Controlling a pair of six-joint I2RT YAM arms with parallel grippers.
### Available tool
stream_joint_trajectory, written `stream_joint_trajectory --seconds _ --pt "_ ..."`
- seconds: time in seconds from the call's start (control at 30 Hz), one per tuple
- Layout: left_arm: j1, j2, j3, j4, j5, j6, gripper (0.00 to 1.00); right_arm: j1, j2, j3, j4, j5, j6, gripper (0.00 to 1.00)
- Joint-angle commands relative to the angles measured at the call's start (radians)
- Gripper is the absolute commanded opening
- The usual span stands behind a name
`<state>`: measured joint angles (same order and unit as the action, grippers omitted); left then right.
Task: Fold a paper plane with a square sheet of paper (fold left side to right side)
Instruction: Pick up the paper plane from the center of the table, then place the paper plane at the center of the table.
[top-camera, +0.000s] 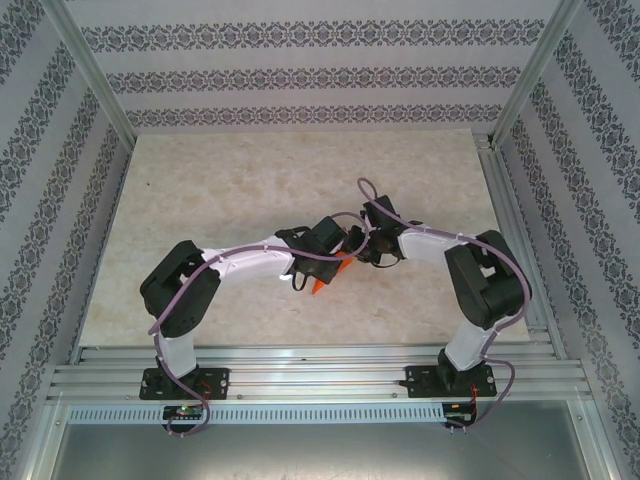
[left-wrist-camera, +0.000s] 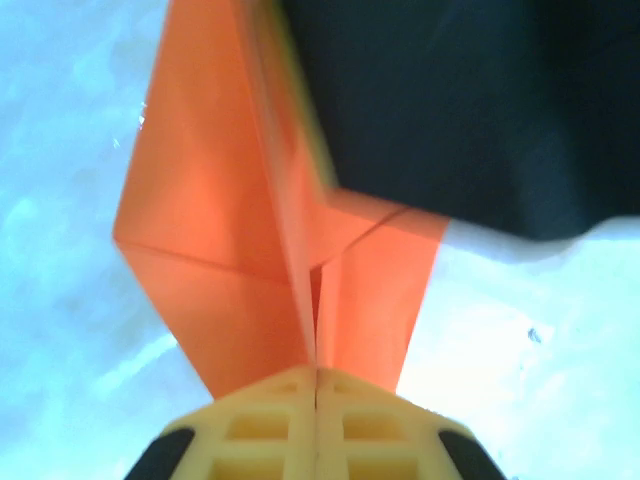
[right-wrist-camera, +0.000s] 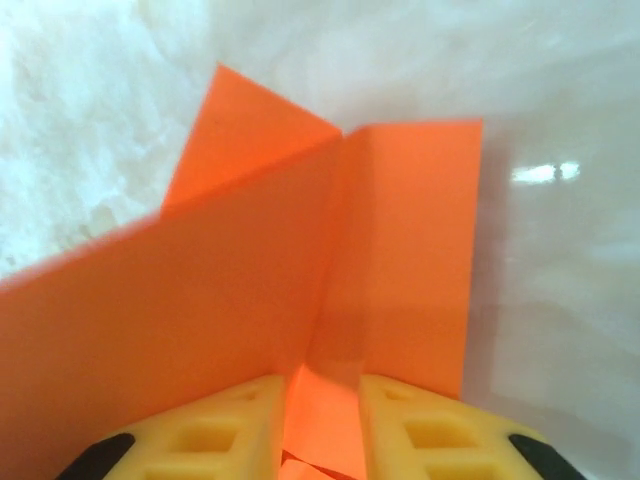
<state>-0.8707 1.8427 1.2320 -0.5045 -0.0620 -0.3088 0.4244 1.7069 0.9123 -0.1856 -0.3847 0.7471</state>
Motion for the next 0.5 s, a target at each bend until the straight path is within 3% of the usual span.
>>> stream_joint_trajectory --seconds 0.0,0.2,0.33,0.47 --pt "0.040 -0.028 0.013 -0.105 -0.001 0.026 0.01 -0.092 -0.215 -0.007 -0.052 0.020 -0.077 0.31" --pt "0.146 0.022 0.146 -0.169 0.061 0.075 0.01 -0.229 -0.411 -0.054 -0.215 0.047 -0.177 0.36" --pt "0.202 0.141 0.261 -0.201 0.066 0.065 0.01 -0.250 -0.449 -0.076 -0.295 0.123 -0.234 0.36" --pt "0.218 0.228 0.322 -0.203 0.059 0.042 0.03 -0.267 -0.466 -0.123 -0.287 0.121 -0.230 0.36"
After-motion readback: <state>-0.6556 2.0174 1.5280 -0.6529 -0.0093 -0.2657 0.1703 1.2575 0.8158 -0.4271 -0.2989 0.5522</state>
